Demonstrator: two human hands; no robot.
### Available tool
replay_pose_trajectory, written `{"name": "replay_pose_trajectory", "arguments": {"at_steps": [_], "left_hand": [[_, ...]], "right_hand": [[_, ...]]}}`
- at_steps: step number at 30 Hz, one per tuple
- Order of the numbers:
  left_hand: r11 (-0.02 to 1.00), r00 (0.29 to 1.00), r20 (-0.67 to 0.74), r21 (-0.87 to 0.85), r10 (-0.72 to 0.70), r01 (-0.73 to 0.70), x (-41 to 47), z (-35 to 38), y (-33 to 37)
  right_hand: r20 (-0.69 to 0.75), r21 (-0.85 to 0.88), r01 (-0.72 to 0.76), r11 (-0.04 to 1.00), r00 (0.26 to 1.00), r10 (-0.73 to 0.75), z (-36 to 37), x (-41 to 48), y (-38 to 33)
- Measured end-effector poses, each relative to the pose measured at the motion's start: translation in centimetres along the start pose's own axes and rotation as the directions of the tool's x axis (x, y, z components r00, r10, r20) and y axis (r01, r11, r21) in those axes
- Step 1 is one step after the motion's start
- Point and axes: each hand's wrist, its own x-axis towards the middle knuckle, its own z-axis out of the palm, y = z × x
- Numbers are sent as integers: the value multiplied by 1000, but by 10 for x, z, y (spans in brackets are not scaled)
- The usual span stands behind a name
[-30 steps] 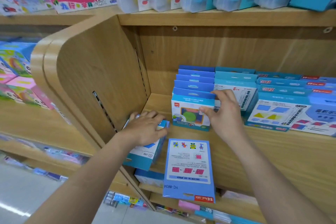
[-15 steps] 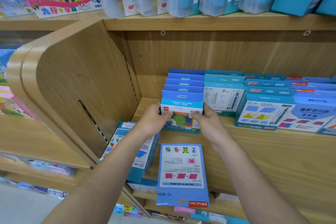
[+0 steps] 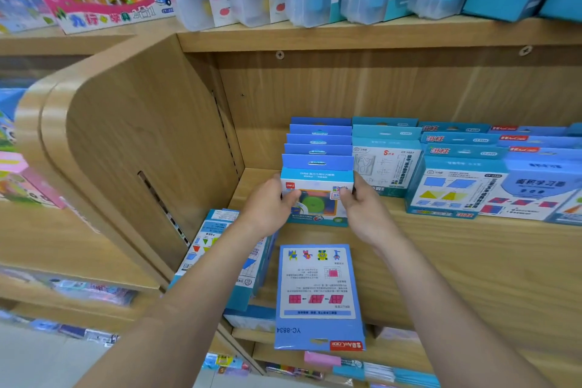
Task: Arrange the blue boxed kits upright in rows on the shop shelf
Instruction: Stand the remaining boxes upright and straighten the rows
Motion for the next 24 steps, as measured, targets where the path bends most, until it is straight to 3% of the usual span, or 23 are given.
{"name": "replay_pose_trajectory", "arguments": {"at_steps": [4, 8, 11, 16, 21, 24], "left_hand": [[999, 999, 32, 27, 17, -18, 1, -2, -1], [999, 999, 38, 39, 32, -34, -11, -11, 1], [983, 988, -41, 110, 149, -143, -43, -18, -4], [916, 926, 20, 139, 378, -377, -103, -15, -12], [818, 832, 290, 208, 472, -536, -139, -2, -9], [786, 804, 391, 255, 449, -563, -149, 12, -14]], "right_hand": [[14, 32, -18, 999, 1000, 17, -1, 0, -1], [50, 85, -144, 986, 989, 140, -11, -6, -4], [32, 12, -162, 987, 986, 162, -27, -19, -6], [117, -16, -64, 998, 991, 65, -36, -52, -10], [229, -68, -6, 998, 973, 21, -35, -69, -4], [279, -75, -10, 997, 960, 31, -36, -77, 2]]}}
